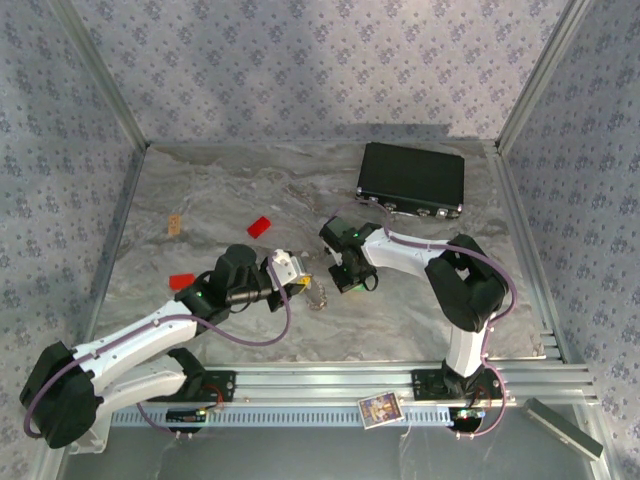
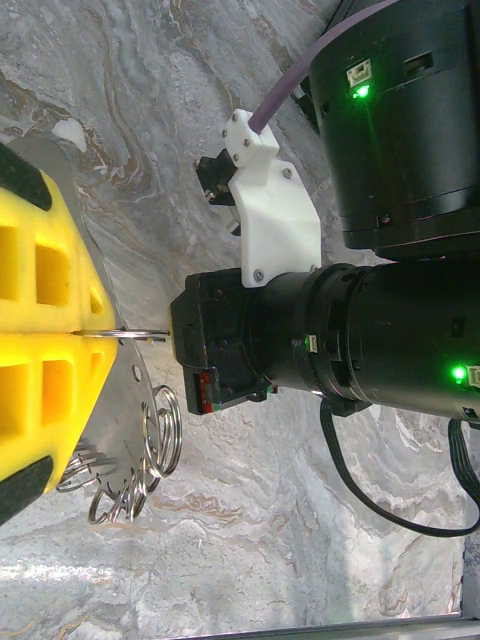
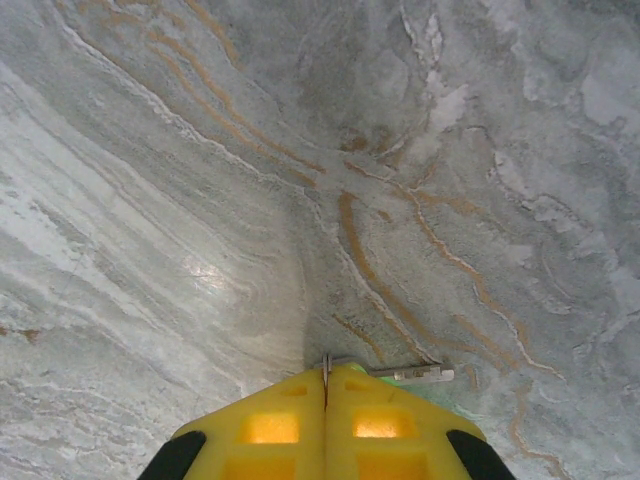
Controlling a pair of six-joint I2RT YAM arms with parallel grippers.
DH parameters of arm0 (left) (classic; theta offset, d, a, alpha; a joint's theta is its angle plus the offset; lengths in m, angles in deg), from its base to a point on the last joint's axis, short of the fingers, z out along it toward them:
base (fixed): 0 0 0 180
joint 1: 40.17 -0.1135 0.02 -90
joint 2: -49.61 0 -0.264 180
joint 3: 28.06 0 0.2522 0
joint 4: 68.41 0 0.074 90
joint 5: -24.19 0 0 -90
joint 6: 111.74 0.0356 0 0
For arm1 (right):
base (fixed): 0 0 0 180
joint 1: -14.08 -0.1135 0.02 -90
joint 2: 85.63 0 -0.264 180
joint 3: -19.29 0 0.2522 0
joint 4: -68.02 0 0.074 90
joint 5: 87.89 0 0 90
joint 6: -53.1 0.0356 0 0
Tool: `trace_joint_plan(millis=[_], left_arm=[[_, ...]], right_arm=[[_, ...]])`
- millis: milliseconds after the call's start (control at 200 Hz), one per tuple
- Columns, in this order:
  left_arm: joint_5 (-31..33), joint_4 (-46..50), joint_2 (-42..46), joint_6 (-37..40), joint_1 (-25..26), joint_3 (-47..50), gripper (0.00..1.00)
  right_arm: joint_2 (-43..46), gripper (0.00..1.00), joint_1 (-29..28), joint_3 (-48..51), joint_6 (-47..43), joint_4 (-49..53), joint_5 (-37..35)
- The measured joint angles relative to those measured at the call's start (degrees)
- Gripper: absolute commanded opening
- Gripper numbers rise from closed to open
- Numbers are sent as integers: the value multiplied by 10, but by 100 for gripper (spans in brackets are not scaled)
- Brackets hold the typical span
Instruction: Put the keys on the keyring
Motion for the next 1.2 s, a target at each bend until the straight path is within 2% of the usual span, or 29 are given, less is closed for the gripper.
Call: trace_joint_plan(millis=[220,490,740,949,1204], left_arm=[[0,0,0,0,0,0,0],[0,-5,0,-1,0,0,0],[-2,-9,0,-16,0,0,0],[-21,-8,1,-24,0,0,0],[-39,-8,1,-26,1,0,0]], right_arm=[[34,0,0,14,0,-7,-2],[212,0,0,86,-48,-61,3],[348,0,-3,160,-150,-130,67],[394,0,-11,178,-231,-155,127],[400,0,-15,170,-299,-137,196]])
